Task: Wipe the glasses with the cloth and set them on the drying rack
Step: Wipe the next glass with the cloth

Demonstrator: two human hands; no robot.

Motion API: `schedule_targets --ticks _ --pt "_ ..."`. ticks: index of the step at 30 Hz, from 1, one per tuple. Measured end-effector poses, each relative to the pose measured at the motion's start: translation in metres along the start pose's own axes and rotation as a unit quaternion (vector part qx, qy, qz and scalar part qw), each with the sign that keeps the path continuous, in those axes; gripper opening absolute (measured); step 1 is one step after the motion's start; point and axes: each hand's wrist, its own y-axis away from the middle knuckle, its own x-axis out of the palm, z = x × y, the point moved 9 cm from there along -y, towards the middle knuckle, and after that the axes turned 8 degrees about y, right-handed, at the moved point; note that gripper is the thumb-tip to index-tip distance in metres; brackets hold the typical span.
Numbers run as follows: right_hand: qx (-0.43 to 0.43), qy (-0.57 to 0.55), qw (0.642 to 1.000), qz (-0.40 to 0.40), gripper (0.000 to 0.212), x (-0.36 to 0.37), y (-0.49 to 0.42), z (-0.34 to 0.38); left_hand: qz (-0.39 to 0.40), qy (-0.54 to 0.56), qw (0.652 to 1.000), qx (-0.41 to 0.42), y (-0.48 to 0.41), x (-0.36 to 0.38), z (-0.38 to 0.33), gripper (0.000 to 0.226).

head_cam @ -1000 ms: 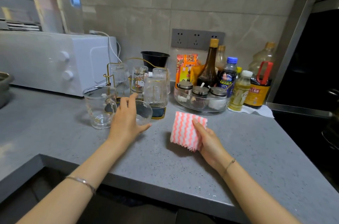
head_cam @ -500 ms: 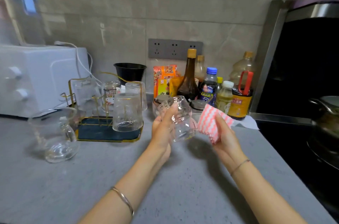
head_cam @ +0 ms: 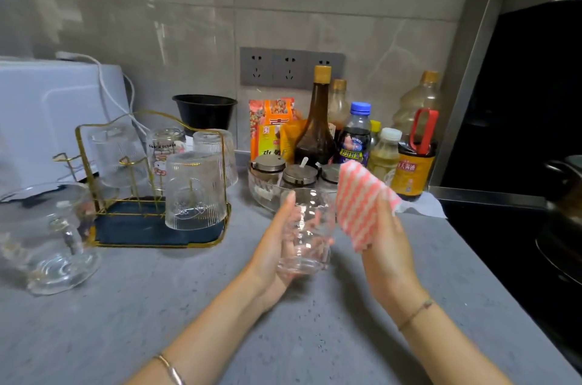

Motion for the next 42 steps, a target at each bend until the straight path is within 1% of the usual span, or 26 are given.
schedule_targets --ticks 2,4,5,7,10,11,13,15,17,19,23,28,30,33,35,38,42 --pt "-0.043 0.041 0.996 0.067 0.041 0.021 0.012 0.006 -0.007 -0.038 0.999 -0.011 0.000 0.001 0.007 0.051" --pt "-0.089 0.104 0.984 0.111 0.040 0.035 0.022 0.004 -0.022 -0.066 0.997 -0.018 -0.001 -0.002 0.010 0.063" --pt "-0.121 0.143 0.975 0.123 0.039 0.040 0.025 0.003 -0.028 -0.072 0.997 -0.020 -0.001 -0.003 0.010 0.066" --pt "-0.173 0.219 0.951 0.135 0.047 0.046 0.030 -0.002 -0.033 -0.081 0.996 -0.009 0.001 -0.004 0.005 0.066" --pt "-0.192 0.262 0.935 0.144 0.062 0.046 0.031 -0.008 -0.044 -0.080 0.996 0.012 0.001 -0.006 -0.003 0.068" --pt "-0.198 0.267 0.932 0.147 0.062 0.047 0.033 -0.009 -0.050 -0.077 0.996 0.015 -0.001 -0.009 -0.004 0.071" --pt "-0.228 0.282 0.918 0.164 0.055 0.054 0.038 -0.006 -0.063 -0.067 0.996 0.018 -0.002 -0.012 -0.007 0.076" --pt "-0.271 0.296 0.898 0.182 0.043 0.061 0.046 0.001 -0.060 -0.051 0.997 0.024 -0.002 -0.012 -0.011 0.074" --pt "-0.298 0.303 0.884 0.196 0.038 0.065 0.051 0.002 -0.058 -0.042 0.997 0.037 -0.002 -0.013 -0.017 0.068" --pt "-0.312 0.320 0.869 0.211 0.038 0.070 0.057 0.001 -0.054 -0.042 0.997 0.042 -0.004 -0.014 -0.023 0.068" --pt "-0.345 0.353 0.834 0.248 0.038 0.081 0.070 0.002 -0.039 0.008 0.999 0.014 -0.002 -0.013 -0.029 0.076" --pt "-0.382 0.424 0.784 0.244 0.042 0.082 0.072 0.002 -0.008 0.023 1.000 0.008 0.001 -0.009 -0.024 0.077" --pt "-0.375 0.435 0.785 0.232 0.043 0.081 0.067 0.000 -0.008 0.005 1.000 0.006 0.002 -0.007 -0.022 0.073" --pt "-0.356 0.432 0.807 0.187 0.043 0.071 0.057 0.002 -0.023 -0.040 0.999 0.013 0.003 -0.007 -0.015 0.056" --pt "-0.353 0.423 0.819 0.162 0.043 0.065 0.052 0.006 -0.026 -0.054 0.998 0.017 0.004 -0.005 -0.009 0.049" --pt "-0.347 0.391 0.840 0.145 0.045 0.060 0.050 0.015 -0.010 -0.050 0.999 0.004 0.005 0.001 -0.005 0.051" --pt "-0.303 0.308 0.891 0.141 0.048 0.056 0.049 0.018 -0.015 -0.047 0.999 0.009 0.006 0.000 -0.008 0.055"
